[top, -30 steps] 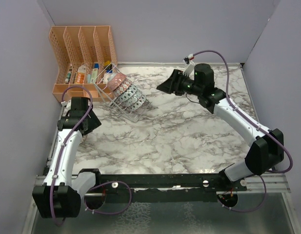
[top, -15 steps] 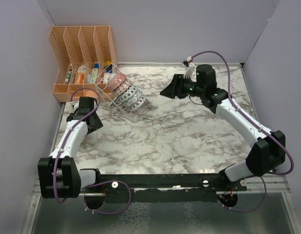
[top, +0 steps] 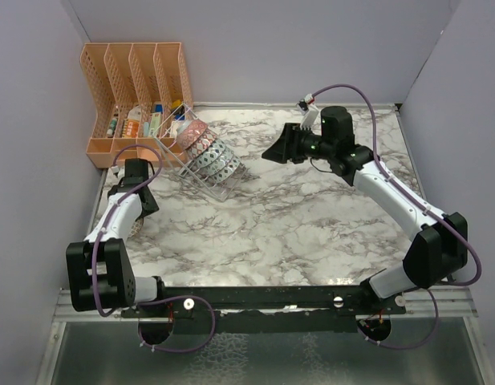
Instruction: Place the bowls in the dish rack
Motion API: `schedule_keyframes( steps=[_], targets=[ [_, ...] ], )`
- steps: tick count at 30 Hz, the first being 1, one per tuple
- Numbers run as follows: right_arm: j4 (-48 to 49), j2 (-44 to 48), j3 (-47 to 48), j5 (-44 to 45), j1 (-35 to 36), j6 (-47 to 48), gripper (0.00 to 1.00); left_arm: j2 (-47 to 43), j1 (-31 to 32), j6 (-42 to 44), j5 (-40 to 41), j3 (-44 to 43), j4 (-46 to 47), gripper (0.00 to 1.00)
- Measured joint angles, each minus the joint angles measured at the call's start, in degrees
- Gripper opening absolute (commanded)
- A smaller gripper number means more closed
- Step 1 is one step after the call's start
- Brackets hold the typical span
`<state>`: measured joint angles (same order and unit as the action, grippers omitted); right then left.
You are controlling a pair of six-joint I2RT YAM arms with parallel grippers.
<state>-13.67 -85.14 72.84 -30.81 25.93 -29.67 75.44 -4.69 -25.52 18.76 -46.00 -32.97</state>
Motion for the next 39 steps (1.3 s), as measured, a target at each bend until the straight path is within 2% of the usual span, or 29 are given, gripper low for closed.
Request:
schedule_keyframes(
  steps=[7,11,12,22,28,32,39],
  targets=[
    [-0.11,-0.46,0.09,-0.17,0.0,0.0,0.54,1.22,-1.64,0.7,-0.09,0.2,1.03,0.28],
    [-0.13,-0.46,0.09,-0.17,0.0,0.0,0.54,2.67,-1.9,1.05,-0.5,0.2,1.51,0.09],
    [-0.13,-0.46,0.09,-0.17,0.0,0.0,0.54,3.06,-2.01,1.05,-0.68,0.2,1.6,0.01],
    [-0.68,-0.46,0.09,-0.15,-0.02,0.02,0.54,2.6,-2.32,2.08,-2.12,-0.04,1.38,0.0],
    [-2.01,-0.46,0.09,-0.13,-0.28,0.35,0.53,-4.24,-0.28,-3.67,-11.39,-1.38,-2.21,0.0],
    [-2.27,-0.46,0.09,-0.24,-0.81,0.42,0.52,-8.35,3.93,-9.18,-17.46,-5.66,-4.22,0.0],
    [-1.64,-0.46,0.02,-2.75,-1.36,0.33,0.52,-10.43,6.97,-16.72,-23.87,-16.68,-5.2,0.0]
  ],
)
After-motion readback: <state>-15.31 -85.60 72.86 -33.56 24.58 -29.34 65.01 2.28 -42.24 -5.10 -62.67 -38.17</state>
